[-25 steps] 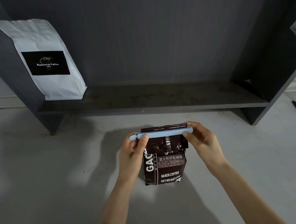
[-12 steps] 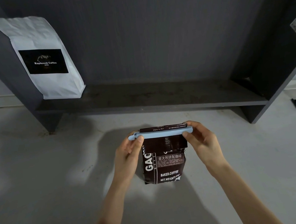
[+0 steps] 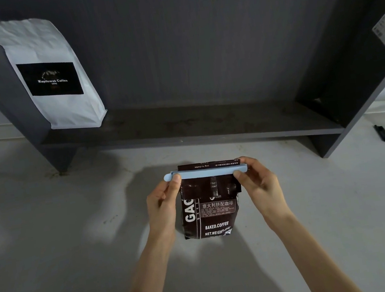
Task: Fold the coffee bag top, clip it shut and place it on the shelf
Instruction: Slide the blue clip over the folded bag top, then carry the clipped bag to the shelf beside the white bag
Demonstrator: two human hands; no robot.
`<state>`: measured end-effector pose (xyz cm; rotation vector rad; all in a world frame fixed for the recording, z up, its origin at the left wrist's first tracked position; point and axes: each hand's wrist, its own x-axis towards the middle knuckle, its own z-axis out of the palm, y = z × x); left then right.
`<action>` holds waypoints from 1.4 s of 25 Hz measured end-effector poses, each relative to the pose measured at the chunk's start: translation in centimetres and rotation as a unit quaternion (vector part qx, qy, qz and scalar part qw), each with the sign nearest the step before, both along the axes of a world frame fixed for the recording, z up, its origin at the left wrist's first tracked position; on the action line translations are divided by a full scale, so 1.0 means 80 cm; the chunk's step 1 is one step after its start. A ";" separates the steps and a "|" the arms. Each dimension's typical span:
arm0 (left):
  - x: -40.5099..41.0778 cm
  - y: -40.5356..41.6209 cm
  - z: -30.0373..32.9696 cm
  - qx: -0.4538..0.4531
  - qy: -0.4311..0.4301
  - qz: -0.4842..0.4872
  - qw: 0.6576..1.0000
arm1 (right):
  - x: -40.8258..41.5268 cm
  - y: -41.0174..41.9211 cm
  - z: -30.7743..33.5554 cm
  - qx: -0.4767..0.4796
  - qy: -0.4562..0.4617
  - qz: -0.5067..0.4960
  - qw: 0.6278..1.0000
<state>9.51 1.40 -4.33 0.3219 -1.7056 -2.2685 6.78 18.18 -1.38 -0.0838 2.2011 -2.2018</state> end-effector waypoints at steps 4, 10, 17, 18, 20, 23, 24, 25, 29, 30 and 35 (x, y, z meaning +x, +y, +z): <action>0.001 -0.006 0.002 -0.037 0.001 -0.005 0.999 | -0.002 0.001 0.001 0.007 0.001 0.006 1.000; 0.000 -0.011 0.006 -0.100 0.009 0.001 0.995 | -0.001 0.001 0.000 0.016 0.007 0.004 1.000; 0.001 -0.012 0.009 -0.103 0.013 -0.034 0.994 | -0.002 0.000 0.000 0.005 0.003 0.001 1.000; 0.001 -0.012 0.008 -0.102 0.012 -0.040 0.994 | -0.002 0.000 -0.001 0.009 0.003 -0.001 1.000; 0.002 -0.012 0.007 -0.101 0.008 -0.048 0.994 | -0.002 0.000 -0.004 0.011 0.003 -0.002 1.000; -0.001 -0.012 0.004 -0.111 -0.004 -0.051 0.993 | -0.003 0.001 -0.013 0.011 0.007 -0.006 1.000; -0.001 -0.013 0.002 -0.113 -0.008 -0.053 0.992 | -0.003 0.001 -0.016 0.017 0.008 -0.005 1.000; 0.000 -0.013 0.000 -0.112 -0.009 -0.059 0.992 | -0.003 0.001 -0.021 0.022 0.007 -0.001 1.000; 0.006 -0.011 -0.009 -0.121 -0.005 -0.098 0.988 | -0.002 0.003 -0.038 0.029 -0.014 0.008 0.999; 0.007 -0.012 -0.013 -0.123 -0.008 -0.106 0.987 | -0.002 0.004 -0.042 0.037 -0.019 0.009 0.999; 0.016 -0.023 -0.051 -0.137 -0.076 -0.160 0.975 | 0.012 0.010 -0.080 0.134 -0.046 0.030 0.989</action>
